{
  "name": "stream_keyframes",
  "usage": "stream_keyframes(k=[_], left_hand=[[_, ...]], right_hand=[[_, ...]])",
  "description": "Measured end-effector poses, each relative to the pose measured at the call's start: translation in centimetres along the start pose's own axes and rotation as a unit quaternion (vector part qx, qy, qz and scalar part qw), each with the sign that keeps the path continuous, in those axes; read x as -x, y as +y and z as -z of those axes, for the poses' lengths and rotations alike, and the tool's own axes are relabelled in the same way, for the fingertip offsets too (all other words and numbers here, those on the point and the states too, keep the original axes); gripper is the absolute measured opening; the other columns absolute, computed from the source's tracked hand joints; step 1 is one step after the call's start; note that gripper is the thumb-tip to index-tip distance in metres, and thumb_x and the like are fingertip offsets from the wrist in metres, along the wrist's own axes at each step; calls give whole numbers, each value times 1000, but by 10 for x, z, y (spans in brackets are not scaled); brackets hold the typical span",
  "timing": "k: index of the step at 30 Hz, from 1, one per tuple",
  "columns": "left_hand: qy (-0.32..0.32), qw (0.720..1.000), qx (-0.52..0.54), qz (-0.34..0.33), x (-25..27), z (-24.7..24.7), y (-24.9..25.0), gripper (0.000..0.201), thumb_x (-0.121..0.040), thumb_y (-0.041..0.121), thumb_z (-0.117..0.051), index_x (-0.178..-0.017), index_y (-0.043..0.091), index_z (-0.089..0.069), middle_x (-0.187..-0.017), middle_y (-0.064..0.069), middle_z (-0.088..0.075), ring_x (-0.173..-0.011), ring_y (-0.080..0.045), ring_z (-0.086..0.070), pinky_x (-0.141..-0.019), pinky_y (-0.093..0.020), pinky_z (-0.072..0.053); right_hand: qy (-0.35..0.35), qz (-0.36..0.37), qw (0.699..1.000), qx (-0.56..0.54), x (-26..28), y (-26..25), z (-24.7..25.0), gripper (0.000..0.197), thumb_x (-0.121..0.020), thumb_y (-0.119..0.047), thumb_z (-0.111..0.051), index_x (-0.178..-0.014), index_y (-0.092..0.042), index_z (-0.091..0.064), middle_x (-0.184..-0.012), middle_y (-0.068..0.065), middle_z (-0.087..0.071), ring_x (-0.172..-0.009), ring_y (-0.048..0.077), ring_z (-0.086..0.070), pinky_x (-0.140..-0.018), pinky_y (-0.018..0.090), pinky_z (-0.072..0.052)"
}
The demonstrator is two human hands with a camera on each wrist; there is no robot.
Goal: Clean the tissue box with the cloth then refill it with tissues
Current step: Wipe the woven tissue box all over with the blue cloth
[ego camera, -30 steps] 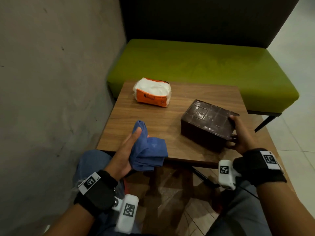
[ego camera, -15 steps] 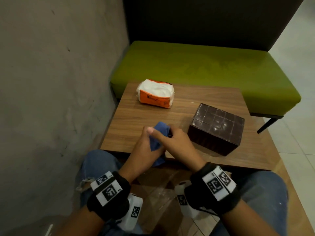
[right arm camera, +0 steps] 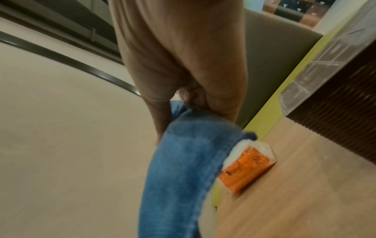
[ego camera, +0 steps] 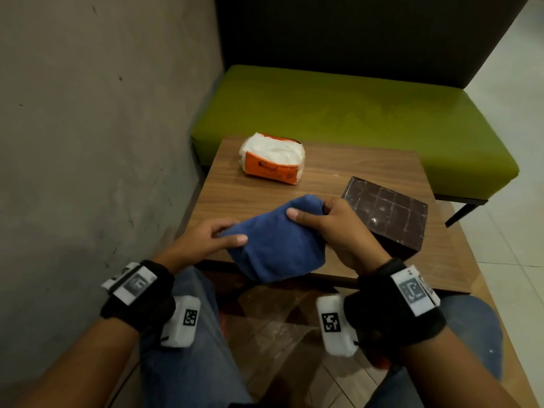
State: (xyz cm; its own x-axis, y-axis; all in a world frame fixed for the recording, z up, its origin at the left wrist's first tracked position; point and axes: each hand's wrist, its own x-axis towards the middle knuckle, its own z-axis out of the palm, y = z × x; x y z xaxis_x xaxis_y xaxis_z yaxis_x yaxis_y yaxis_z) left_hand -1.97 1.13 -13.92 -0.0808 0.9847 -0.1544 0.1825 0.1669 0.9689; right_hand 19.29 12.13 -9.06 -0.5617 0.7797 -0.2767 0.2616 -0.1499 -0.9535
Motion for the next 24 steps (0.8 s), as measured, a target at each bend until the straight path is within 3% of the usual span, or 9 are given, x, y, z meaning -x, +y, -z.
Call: stream_keyframes(k=[2,4,7,9,12,15,18,21,24], left_hand=[[41,996,76,17,-4,16,-9,68,-52,61,-80,-99,14,-67,-92,0,-71,-87,-8,-64,-78,-18,-51],[81,991,102,30,-12,24,-13,60,-66,45,-80,-104,2,-61,-96,-11,-66,-88,-14,-63,-78,-25,-51],[162,983,76,48,-28,30,-11,14,-84,23,-67,-93,12,-62,-86,-1,-68,-75,-6,-65,-64,-20,-51],[192,978,64,55,-41,37,-16,14,-84,23,-66,-94,14,-65,-91,-3,-71,-81,-10,-68,-66,-22,-54],[222,972,39,69,-59,43,-24,19,-85,22,-67,-97,7,-65,-92,-9,-70,-83,-18,-66,-71,-26,-54],[227,966,-39,120,-79,49,-37,14,-85,22,-68,-86,9,-61,-79,-5,-64,-72,-17,-60,-57,-21,-50],[215,945,-107,223,-91,58,-55,16,-87,21,-66,-84,14,-52,-81,-11,-60,-61,-20,-55,-43,-24,-49],[240,924,-191,226,-94,58,-64,26,-83,22,-69,-102,14,-53,-101,-15,-63,-80,-30,-60,-71,-37,-52],[249,926,-271,86,-95,31,-44,46,-79,25,-74,-118,13,-52,-112,-11,-56,-105,-26,-55,-93,-41,-46]], right_hand=[[23,-3,999,25,-10,7,-4,32,-79,-23,-77,-101,-1,-69,-97,12,-74,-95,22,-70,-86,38,-56],[52,8,996,77,-21,16,-10,31,-78,-32,-77,-96,-7,-70,-91,6,-74,-90,17,-70,-80,34,-58],[115,18,984,138,-42,30,-19,35,-78,-47,-74,-84,-12,-71,-79,3,-73,-80,17,-70,-74,39,-57],[130,5,980,151,-57,35,-25,43,-79,-54,-69,-89,-13,-73,-84,5,-74,-83,20,-70,-78,43,-57],[128,-34,983,125,-80,42,-33,40,-82,-49,-68,-92,-10,-70,-89,8,-72,-88,24,-68,-82,45,-56],[112,-68,979,154,-99,52,-36,30,-87,-42,-66,-78,-14,-59,-81,6,-65,-89,28,-65,-74,37,-51],[80,-101,968,213,-104,57,-37,28,-90,-35,-63,-104,-11,-57,-102,12,-63,-106,30,-61,-78,30,-42],[54,-61,951,298,-86,45,-32,53,-89,-36,-64,-132,-11,-44,-123,9,-59,-113,26,-58,-86,34,-46],[76,25,945,316,-53,24,-10,45,-87,-39,-65,-127,-24,-50,-107,-5,-59,-98,14,-61,-75,29,-46]])
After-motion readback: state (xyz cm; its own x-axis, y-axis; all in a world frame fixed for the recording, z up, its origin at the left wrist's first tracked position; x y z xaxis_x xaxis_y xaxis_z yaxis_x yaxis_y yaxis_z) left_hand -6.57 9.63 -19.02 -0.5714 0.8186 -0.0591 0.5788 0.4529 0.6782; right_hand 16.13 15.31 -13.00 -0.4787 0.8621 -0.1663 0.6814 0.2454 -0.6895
